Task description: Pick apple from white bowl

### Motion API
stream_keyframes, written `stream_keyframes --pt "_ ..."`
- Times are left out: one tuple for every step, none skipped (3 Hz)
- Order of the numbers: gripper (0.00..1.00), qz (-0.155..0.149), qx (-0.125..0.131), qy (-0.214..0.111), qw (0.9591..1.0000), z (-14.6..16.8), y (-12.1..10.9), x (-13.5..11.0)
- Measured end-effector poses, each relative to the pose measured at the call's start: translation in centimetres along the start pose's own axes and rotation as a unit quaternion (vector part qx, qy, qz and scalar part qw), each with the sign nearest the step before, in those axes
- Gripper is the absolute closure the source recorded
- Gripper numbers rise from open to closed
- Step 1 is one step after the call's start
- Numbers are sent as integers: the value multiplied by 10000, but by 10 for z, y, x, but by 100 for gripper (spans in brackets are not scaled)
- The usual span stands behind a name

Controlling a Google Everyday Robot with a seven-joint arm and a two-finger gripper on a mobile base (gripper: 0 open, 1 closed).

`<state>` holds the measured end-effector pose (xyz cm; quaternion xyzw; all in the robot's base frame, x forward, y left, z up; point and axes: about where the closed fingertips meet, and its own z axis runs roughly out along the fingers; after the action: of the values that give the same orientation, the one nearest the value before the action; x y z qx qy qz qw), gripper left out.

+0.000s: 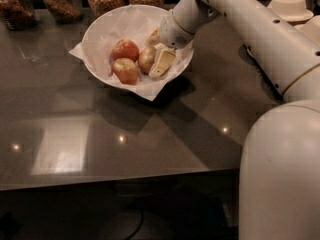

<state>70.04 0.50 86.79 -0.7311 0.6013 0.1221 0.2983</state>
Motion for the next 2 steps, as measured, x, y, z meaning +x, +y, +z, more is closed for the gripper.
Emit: stream_keyframes --pt "33 -17 -85 44 10000 8 1 2" --pt "51 -48 -134 63 9999 11 1 3"
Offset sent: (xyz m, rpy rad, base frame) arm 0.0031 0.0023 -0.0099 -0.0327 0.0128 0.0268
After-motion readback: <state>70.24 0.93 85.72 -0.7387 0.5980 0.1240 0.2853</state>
